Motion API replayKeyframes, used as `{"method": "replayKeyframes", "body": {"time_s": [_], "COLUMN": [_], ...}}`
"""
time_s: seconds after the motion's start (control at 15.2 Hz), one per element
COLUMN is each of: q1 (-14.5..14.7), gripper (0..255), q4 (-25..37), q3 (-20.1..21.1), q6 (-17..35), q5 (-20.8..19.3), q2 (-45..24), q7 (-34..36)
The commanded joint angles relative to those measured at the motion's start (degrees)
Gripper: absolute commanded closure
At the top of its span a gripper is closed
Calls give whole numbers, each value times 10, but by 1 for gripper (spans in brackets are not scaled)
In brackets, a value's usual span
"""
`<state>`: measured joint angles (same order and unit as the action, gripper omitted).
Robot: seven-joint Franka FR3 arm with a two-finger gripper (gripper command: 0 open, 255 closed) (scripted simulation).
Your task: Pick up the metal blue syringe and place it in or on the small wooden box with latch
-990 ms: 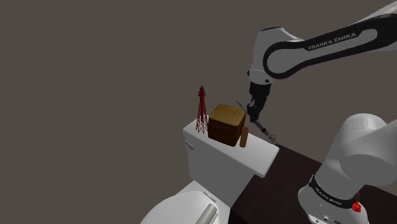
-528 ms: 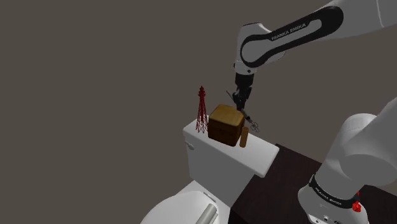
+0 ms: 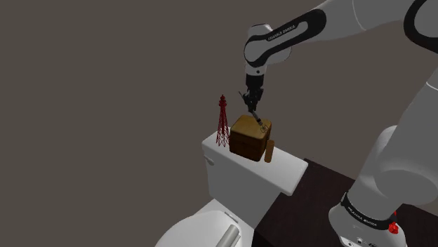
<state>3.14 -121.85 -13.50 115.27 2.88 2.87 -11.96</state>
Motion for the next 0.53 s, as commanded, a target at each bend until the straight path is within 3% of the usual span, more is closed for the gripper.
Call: {"method": "replayKeyframes", "body": {"time_s": [0.0,0.46], "q1": [-1,-2], "gripper": [255,255], "q4": [5,-24], "q3": [-2,-2], "q6": [9,61], "q5": [4,12], "q2": [-14,-38], "q7": [-6,-14]}}
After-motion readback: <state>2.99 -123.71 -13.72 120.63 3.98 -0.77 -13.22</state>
